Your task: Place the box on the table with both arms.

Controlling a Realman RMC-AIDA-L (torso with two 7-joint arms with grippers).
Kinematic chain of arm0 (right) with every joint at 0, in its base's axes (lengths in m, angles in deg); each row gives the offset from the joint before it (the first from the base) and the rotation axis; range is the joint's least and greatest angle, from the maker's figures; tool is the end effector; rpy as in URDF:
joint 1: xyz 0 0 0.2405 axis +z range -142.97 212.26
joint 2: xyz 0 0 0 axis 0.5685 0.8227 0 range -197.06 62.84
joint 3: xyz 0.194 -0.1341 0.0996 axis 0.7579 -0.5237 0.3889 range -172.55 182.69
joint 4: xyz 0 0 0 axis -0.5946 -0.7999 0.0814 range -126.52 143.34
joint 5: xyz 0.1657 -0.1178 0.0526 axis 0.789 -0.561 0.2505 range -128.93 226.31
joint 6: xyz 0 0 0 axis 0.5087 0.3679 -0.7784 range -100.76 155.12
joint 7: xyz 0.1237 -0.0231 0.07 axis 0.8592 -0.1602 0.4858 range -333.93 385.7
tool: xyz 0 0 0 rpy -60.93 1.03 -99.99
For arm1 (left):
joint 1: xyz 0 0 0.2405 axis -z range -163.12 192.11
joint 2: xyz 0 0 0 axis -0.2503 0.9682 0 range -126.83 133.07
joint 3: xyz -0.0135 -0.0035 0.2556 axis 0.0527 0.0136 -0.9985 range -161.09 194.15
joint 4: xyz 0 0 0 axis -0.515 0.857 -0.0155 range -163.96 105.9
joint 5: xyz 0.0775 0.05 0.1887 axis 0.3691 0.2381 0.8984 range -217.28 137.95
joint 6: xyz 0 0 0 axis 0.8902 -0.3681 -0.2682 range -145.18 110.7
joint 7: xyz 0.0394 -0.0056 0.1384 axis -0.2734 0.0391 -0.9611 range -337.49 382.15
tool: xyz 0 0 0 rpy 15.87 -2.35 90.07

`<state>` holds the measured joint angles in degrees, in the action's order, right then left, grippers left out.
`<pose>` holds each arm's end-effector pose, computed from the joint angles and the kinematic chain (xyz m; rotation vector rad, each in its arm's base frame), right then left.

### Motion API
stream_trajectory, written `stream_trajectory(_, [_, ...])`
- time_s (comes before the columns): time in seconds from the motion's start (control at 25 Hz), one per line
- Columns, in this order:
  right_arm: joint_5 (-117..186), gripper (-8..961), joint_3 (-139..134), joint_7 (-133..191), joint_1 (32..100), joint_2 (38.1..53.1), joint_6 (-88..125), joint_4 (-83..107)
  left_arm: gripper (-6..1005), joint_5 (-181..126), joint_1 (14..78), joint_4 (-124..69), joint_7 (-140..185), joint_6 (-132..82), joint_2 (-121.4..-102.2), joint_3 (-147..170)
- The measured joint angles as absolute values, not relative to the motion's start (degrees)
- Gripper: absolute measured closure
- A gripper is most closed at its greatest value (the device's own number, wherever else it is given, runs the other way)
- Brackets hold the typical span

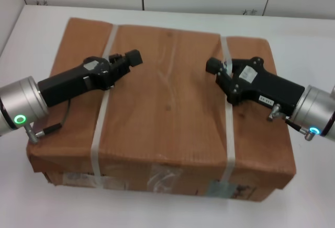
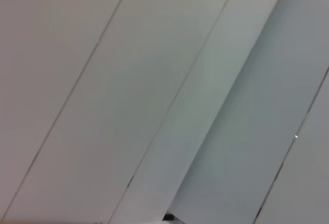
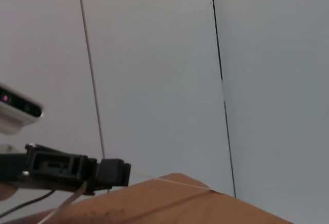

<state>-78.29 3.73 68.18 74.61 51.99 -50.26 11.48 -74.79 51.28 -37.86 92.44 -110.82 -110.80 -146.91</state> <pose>0.2372 0.3431 -0.0681 -2.4372 0.4425 0.9591 -0.2651 0.3275 -0.0043 -2.4034 -0.9136 -1.2350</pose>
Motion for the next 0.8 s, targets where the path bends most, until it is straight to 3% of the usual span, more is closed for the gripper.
stream_trajectory(0.8, [-74.7, 926, 4.5, 62.8, 74.0, 51.97, -49.6, 9.6, 936, -75.4, 52.3, -37.9, 89.1, -108.6, -111.19, -147.5])
